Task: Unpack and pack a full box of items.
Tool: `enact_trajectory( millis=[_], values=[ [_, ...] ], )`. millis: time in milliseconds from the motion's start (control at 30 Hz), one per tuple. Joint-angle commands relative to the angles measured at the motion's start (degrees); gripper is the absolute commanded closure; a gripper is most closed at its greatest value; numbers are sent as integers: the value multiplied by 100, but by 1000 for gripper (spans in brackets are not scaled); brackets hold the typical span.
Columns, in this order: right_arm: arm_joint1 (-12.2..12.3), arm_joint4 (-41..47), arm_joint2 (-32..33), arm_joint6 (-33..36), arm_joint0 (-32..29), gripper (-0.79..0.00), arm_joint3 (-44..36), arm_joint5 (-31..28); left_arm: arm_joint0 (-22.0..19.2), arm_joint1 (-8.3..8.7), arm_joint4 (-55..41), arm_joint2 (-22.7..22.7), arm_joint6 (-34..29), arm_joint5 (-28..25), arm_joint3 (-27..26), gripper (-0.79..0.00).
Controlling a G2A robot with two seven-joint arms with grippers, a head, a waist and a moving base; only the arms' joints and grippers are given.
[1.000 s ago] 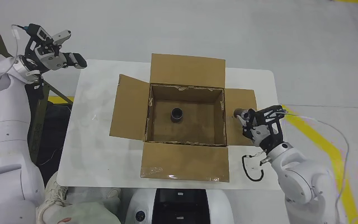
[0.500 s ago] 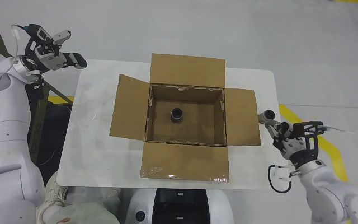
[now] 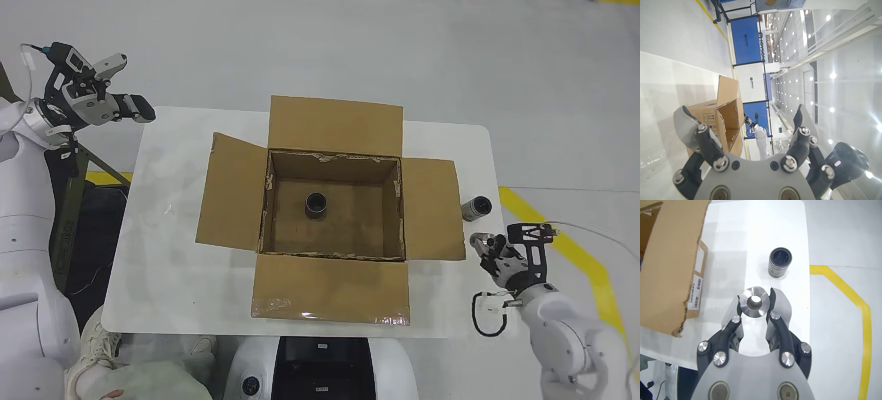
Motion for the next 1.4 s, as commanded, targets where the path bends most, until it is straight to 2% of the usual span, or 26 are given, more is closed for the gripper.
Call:
enact_trajectory(
  millis=[0, 433, 900, 933, 1000, 1033, 1367],
  values=[
    [3, -53, -99, 66, 141, 0, 163, 64, 0, 0, 0, 0, 0, 0, 0, -785],
    [19, -292, -574, 326, 1065, 0, 1257, 376, 0, 0, 0, 0, 0, 0, 0, -785],
    [13, -498, -912, 321, 1557, 0, 1906, 696, 0, 0, 0, 0, 0, 0, 0, -785],
    [14, -509, -921, 333, 1573, -43, 1925, 708, 0, 0, 0, 0, 0, 0, 0, -785],
    [17, -511, -935, 358, 1601, -182, 1954, 719, 0, 0, 0, 0, 0, 0, 0, -785],
    [18, -519, -940, 369, 1612, -219, 1968, 726, 0, 0, 0, 0, 0, 0, 0, -785],
    [37, -485, -937, 410, 1632, -376, 1971, 704, 0, 0, 0, 0, 0, 0, 0, -785]
  ],
)
